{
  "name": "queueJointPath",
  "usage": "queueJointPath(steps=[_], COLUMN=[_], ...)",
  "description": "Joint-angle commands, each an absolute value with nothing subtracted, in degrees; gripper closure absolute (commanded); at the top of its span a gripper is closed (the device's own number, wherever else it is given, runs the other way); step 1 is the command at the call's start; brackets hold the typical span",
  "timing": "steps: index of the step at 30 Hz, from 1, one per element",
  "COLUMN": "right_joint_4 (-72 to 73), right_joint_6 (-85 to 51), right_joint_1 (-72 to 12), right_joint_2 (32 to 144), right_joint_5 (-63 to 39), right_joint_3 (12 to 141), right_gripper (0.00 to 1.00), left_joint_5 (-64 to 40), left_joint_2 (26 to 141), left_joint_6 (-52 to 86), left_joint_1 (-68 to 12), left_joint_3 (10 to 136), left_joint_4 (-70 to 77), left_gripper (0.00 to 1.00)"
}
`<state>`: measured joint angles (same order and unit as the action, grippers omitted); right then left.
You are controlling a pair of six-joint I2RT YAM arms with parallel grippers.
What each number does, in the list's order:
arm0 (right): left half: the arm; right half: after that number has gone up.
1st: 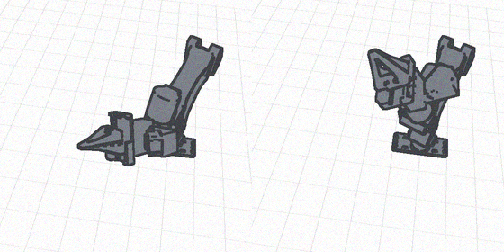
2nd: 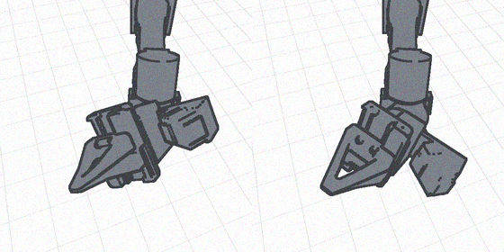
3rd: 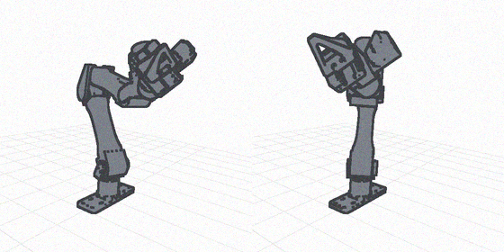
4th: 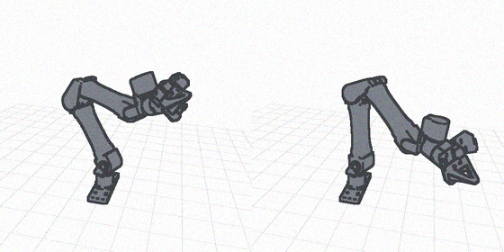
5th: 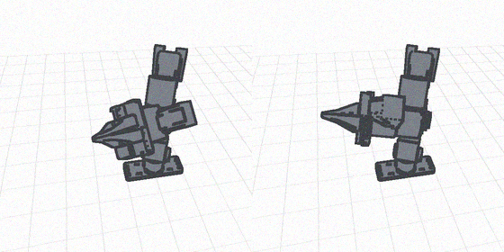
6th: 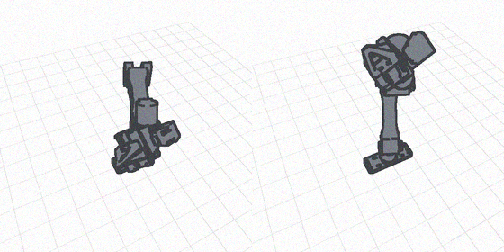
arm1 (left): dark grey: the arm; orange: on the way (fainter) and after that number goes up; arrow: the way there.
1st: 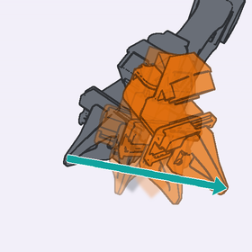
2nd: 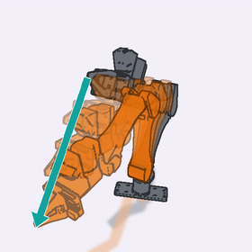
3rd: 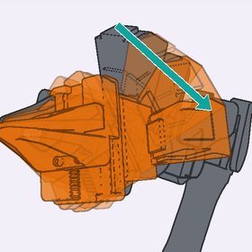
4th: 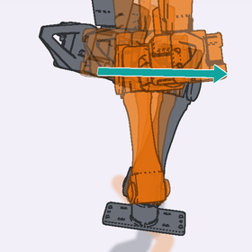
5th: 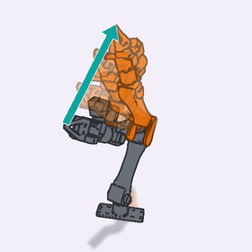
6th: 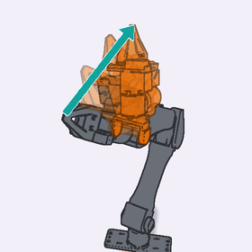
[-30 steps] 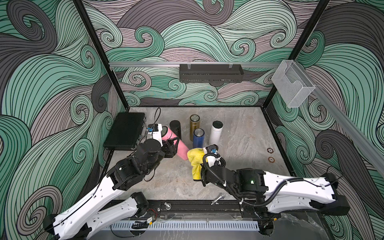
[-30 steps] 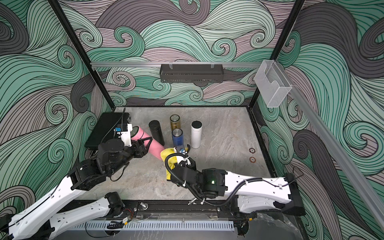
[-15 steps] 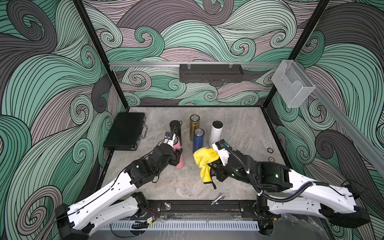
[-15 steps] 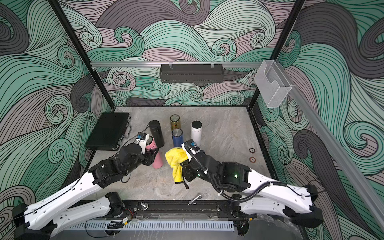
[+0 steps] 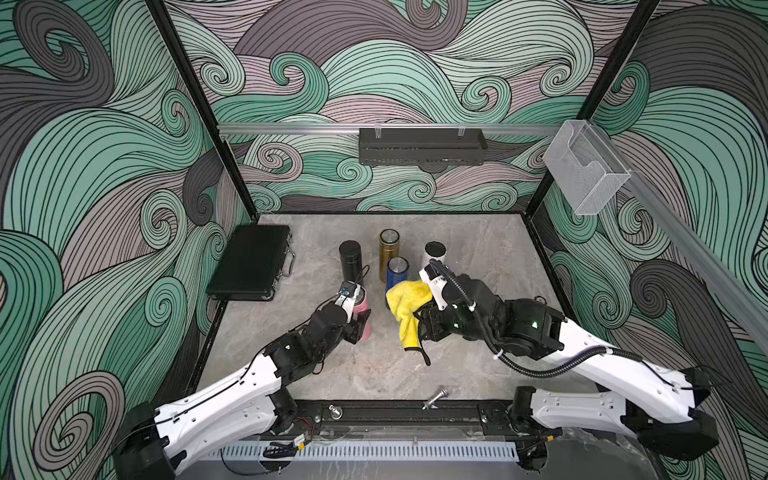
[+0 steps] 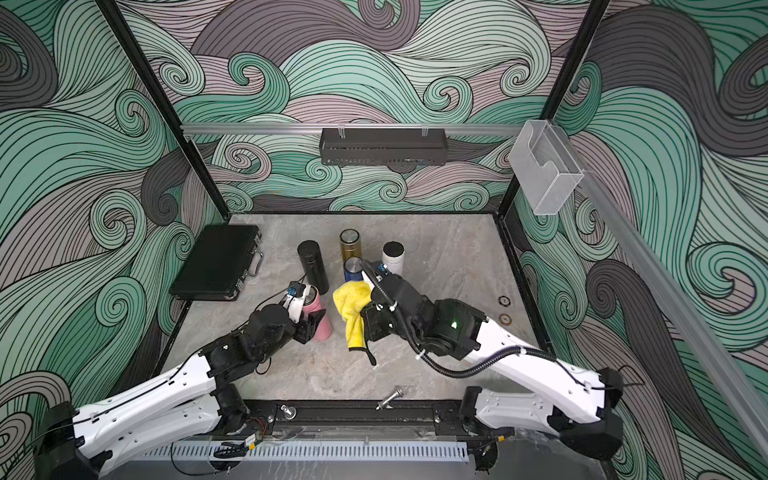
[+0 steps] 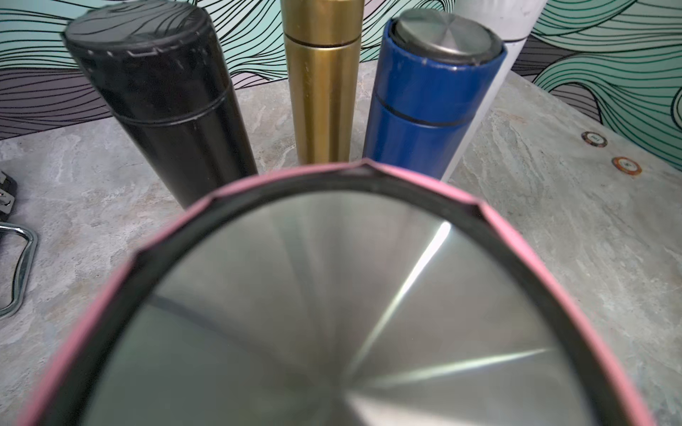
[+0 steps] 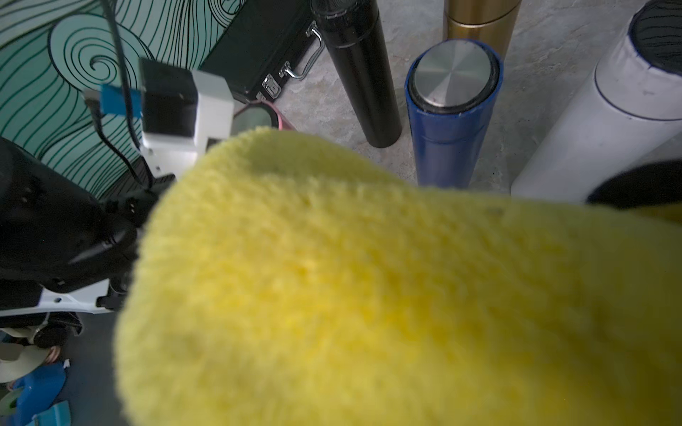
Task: Wipe the surface of the thermos
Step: Adjust the thermos at the center of the board.
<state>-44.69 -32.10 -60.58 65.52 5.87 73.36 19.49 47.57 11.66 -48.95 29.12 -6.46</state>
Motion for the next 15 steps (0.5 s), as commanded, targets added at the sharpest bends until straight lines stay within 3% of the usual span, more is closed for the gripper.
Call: queueJointPath(steps=[1, 8, 15], right_joint_4=[-46.04, -46.88, -46.77], right_joint_6=[-33.35, -30.47, -30.71], right_joint_1=[-56.47, -53.97, -52.06], right_joint_2=[68.85, 78.9, 80.43], right_joint_5=[-2.46, -5.23, -5.54], right_joint_3=[77.14, 85.78, 86.07], right_gripper=[1.0, 1.0, 1.0], left_joint_5=[19.51, 18.59, 19.31], left_joint_2=[47.59, 48.79, 49.62], left_joint_6=[7.94, 7.46, 6.34], left_joint_1=[-49.63, -49.92, -50.27], left_joint_3=[30.13, 26.56, 26.08], left_joint_4=[3.14, 7.82, 7.11], left_gripper=[1.0, 1.0, 1.0])
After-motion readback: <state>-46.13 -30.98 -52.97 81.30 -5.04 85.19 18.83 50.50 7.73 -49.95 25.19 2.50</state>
